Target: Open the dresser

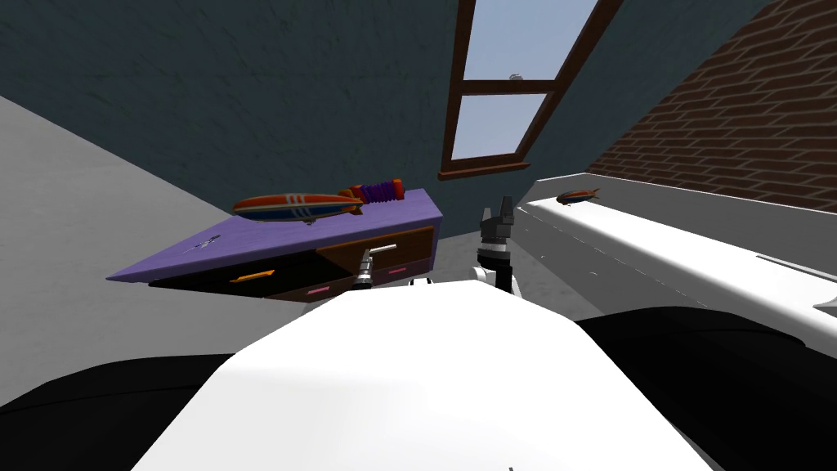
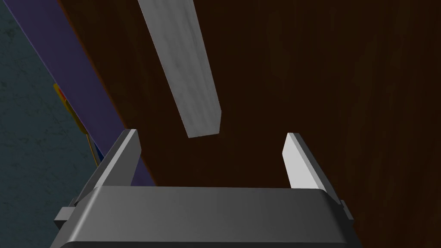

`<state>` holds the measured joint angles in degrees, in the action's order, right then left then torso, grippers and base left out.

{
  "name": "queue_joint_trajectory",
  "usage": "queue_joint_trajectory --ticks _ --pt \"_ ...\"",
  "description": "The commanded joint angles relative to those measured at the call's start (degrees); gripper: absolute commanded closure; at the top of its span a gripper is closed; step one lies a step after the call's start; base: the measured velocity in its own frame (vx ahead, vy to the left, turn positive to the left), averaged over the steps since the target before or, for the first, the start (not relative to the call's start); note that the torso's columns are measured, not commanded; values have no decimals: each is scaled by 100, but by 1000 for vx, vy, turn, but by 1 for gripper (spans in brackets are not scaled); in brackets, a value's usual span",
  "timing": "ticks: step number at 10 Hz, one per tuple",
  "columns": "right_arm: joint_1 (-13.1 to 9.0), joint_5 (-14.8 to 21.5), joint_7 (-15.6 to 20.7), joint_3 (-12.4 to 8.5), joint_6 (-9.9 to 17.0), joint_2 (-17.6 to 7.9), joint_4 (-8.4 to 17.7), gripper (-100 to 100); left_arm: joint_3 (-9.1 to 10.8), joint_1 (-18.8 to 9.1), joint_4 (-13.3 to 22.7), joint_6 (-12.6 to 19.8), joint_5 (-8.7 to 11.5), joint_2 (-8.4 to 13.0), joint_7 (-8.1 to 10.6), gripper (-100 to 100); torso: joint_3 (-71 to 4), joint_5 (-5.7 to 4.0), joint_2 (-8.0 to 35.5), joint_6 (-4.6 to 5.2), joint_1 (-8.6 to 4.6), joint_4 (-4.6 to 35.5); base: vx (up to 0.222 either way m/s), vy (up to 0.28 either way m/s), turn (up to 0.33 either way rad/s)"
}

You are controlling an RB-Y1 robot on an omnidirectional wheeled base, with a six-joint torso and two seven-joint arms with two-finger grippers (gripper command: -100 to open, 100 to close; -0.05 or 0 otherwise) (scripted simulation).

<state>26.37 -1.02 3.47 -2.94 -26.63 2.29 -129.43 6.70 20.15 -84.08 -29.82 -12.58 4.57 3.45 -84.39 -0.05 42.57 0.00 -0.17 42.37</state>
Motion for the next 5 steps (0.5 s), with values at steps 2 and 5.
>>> queue_joint_trajectory --ticks 2,5 --pt "-1 0 0 0 0 0 0 0 6 0 -3 -2 1 -404 -1 -100 -8 4 -13 0 13 -3 -6 -2 -1" --pt "0 0 0 0 0 0 0 0 12 1 -80 64 3 -332 21 -100 -31 5 -51 0 16 -13 32 -5 -15"
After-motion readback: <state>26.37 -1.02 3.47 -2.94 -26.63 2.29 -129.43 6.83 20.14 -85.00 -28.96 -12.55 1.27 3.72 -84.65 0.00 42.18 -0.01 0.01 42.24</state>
